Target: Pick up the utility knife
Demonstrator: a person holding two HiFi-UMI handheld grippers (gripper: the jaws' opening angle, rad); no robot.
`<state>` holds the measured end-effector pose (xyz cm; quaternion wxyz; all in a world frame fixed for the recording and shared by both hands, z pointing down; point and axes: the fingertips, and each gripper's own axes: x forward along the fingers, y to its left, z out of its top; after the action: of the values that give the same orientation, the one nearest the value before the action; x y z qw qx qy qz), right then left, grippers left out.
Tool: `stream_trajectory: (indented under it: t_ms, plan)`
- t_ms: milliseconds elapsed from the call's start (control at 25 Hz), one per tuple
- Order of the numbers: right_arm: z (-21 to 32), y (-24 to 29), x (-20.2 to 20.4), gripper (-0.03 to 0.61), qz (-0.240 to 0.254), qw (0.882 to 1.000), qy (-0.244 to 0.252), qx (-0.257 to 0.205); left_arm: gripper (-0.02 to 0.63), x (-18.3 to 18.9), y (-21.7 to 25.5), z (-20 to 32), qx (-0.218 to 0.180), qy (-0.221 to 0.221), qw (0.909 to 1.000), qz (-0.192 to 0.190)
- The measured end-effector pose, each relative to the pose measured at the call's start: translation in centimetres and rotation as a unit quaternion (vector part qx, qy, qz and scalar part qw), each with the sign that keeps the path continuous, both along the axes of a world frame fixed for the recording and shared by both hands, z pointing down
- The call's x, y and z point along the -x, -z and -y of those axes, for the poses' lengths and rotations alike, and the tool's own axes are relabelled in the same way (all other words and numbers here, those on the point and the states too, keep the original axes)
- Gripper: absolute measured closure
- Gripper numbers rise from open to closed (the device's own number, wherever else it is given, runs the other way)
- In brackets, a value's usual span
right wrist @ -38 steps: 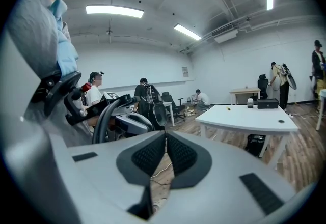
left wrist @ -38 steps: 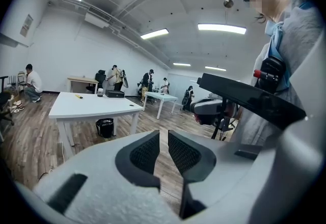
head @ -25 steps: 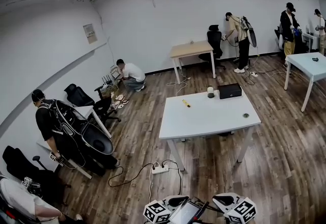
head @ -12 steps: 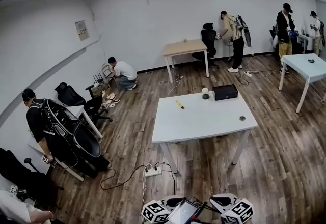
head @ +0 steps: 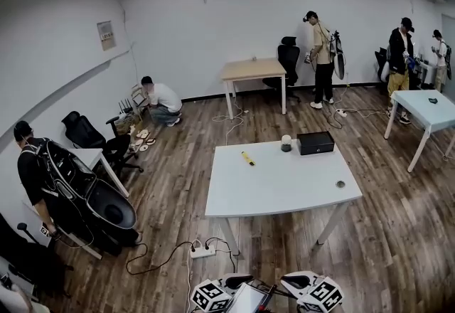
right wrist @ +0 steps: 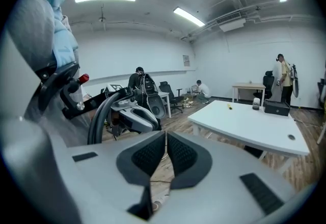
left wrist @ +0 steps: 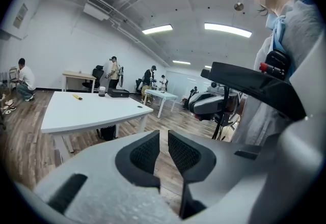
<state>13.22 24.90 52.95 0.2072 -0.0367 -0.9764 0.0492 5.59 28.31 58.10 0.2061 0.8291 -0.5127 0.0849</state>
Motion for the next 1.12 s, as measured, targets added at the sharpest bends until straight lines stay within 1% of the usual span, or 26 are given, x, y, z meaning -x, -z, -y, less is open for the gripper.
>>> stream_trajectory:
  t_ms: [200, 360, 600, 800, 1120]
  plan:
    - [1.7, 0.5, 5.3, 0.549, -0.002, 1.000, 0.002, -0.004, 0.551, 4.9, 0.4, 1.9, -0.011, -0.001, 0.9999, -0.005]
    - [2.7, 1.1, 8.9, 0.549, 0.000, 1.000, -0.001, 0.000, 0.551, 8.4, 1.0, 2.8, -0.010, -0.005, 0.9999, -0.001]
    - [3.4, 0.8, 12.8, 0.549, -0.005, 1.000, 0.004, -0.008, 0.551, 11.9, 0.1, 2.7, 0.000, -0.011, 0.9999, -0.005]
    - [3.9, -0.2, 14.2, 0.549, -0.016, 1.000, -0.009, -0.011, 0.551, 13.3, -1.5, 2.9, 0.022, -0.028, 0.9994, 0.004]
    - [5.1, -0.7, 13.6, 0.549, -0.032, 0.999, -0.029, 0.011, 0.551, 13.2, -2.1, 4.2, 0.038, -0.049, 0.9981, -0.005]
